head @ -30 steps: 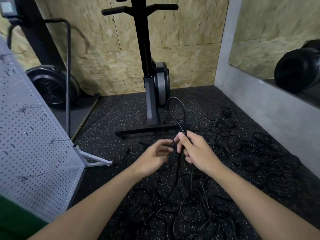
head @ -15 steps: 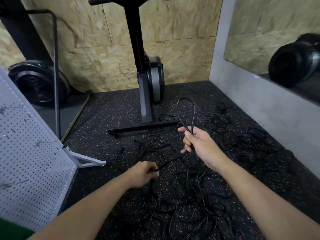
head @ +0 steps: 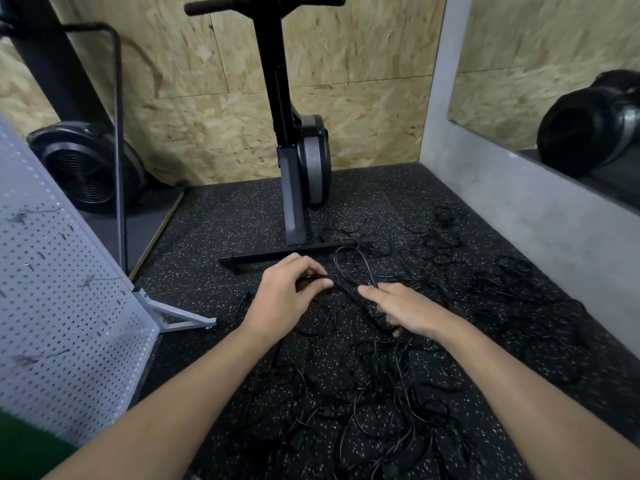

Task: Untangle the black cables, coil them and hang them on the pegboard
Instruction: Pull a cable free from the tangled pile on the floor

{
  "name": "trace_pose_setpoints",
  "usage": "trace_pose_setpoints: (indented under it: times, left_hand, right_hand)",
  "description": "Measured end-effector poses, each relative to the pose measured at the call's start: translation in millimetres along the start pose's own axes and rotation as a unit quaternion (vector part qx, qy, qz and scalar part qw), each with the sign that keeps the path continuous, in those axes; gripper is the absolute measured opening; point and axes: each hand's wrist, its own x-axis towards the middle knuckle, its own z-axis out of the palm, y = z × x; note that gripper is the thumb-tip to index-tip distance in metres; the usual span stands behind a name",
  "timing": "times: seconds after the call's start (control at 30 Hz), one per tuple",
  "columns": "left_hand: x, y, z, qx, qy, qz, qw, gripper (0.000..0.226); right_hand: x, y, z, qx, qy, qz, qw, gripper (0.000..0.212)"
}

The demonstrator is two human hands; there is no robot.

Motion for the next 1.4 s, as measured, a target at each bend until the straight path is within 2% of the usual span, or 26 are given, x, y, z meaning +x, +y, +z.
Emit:
trace_pose_setpoints:
  times: [0.03, 0.07, 0.17, 0.23, 0.4, 0.5, 0.57, 0.6, 0.67, 0.77, 0.83, 0.9, 1.03, 1.17, 1.3, 1.4]
  left_hand:
    - [0, 3, -1, -0.003, 0.014, -0.002, 1.000, 0.011]
    - [0, 5, -2, -0.006, 0.023, -0.005, 1.000, 0.012]
    - [-2, 5, -4, -0.015, 0.024, -0.019, 0.999, 0.014]
    - [-3, 2, -5, -0.015, 0.019, -0.036, 0.999, 0.015]
    - [-7, -10, -9, -0.028, 0.005, -0.095, 0.995, 0.027]
    - [-11, -15, -12, -0.090, -0.081, -0.156, 0.980, 0.027]
    - [-13, -16, -12, -0.173, -0.149, -0.225, 0.947, 0.035]
    - [-13, -16, -10, -0.227, -0.172, -0.269, 0.920, 0.040]
    - [-13, -14, -6, -0.289, -0.217, -0.321, 0.875, 0.034]
    - [-17, -12, 6, -0.224, -0.253, -0.277, 0.900, 0.017]
    - [-18, -13, 13, -0.217, -0.220, -0.261, 0.915, 0.011]
    - [-16, -12, 15, -0.248, -0.150, -0.286, 0.913, 0.011]
    - [-1, -6, 12, -0.366, -0.030, -0.357, 0.859, 0.011]
    - [10, -9, 7, -0.408, 0.021, -0.387, 0.827, 0.015]
    - [16, -11, 9, -0.455, 0.048, -0.426, 0.781, 0.012]
    - [20, -15, 15, -0.465, 0.063, -0.428, 0.773, 0.011]
  right_hand:
    - [-2, -2, 3, -0.016, -0.023, -0.017, 0.999, 0.090]
    - [-3, -3, 6, -0.045, -0.042, -0.036, 0.997, 0.085]
    - [-5, -6, 17, -0.125, -0.069, -0.096, 0.985, 0.041]
    - [-6, -6, 23, -0.115, -0.069, -0.125, 0.983, 0.029]
    - [-19, -1, 23, -0.091, -0.033, -0.151, 0.984, 0.033]
    - [-30, -3, 12, -0.076, -0.036, -0.137, 0.987, 0.038]
    - [-35, -3, 1, -0.074, -0.033, -0.125, 0.989, 0.039]
    - [-37, -4, -4, -0.069, -0.026, -0.123, 0.990, 0.039]
    - [-42, -2, -11, -0.064, -0.005, -0.132, 0.989, 0.039]
    - [-45, 6, -10, -0.071, 0.029, -0.161, 0.984, 0.035]
    - [-43, 9, -6, -0.064, 0.047, -0.168, 0.983, 0.035]
    - [-37, 6, -2, -0.044, 0.065, -0.163, 0.984, 0.037]
    - [-22, -9, 15, -0.044, 0.129, -0.190, 0.972, 0.035]
    - [4, -5, 31, -0.045, 0.156, -0.195, 0.967, 0.036]
    - [20, 4, 40, -0.013, 0.134, -0.189, 0.973, 0.031]
    - [28, 4, 44, 0.051, 0.059, -0.172, 0.982, 0.030]
